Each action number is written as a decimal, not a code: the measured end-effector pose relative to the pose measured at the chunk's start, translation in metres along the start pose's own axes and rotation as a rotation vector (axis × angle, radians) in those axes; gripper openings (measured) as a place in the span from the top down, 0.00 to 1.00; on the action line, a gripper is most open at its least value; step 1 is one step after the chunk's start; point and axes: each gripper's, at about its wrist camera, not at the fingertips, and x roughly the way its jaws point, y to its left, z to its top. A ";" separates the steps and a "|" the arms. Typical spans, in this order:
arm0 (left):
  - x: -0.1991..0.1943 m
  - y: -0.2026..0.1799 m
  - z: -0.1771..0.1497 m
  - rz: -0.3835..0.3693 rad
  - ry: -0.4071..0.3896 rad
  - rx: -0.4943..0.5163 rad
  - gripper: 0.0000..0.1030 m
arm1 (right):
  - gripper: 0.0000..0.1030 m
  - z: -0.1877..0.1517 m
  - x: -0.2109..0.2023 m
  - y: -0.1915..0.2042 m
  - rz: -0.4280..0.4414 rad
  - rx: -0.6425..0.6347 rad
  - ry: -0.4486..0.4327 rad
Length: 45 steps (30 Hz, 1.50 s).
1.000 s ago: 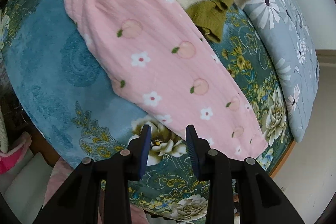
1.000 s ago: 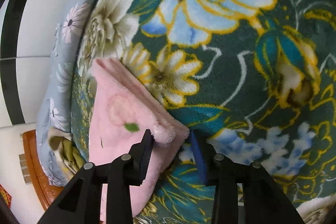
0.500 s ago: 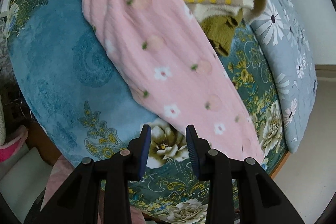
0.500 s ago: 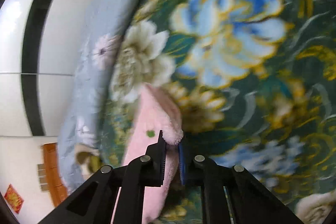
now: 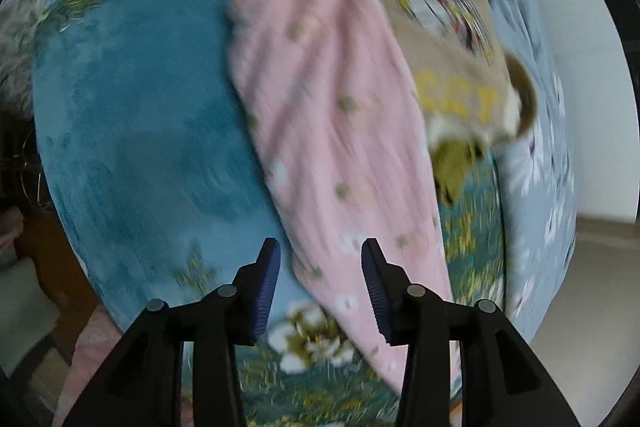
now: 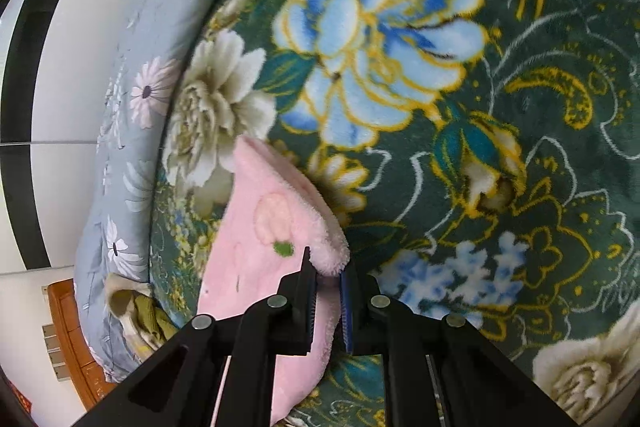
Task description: Fold clothes
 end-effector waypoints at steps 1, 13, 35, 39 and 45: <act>0.000 0.010 0.012 -0.013 -0.012 -0.023 0.58 | 0.89 -0.003 -0.004 0.004 -0.008 0.001 -0.007; 0.088 0.103 0.183 -0.214 -0.080 -0.232 0.57 | 0.89 -0.028 -0.012 0.046 -0.193 0.021 -0.119; 0.165 0.090 0.228 -0.310 -0.105 -0.183 0.63 | 0.88 -0.055 -0.009 0.058 -0.321 0.001 -0.185; 0.148 0.077 0.230 -0.256 -0.121 -0.187 0.78 | 0.88 -0.053 -0.015 0.057 -0.283 0.002 -0.185; 0.056 0.062 0.225 -0.224 -0.170 -0.091 0.82 | 0.89 -0.051 -0.061 0.070 -0.118 -0.074 -0.232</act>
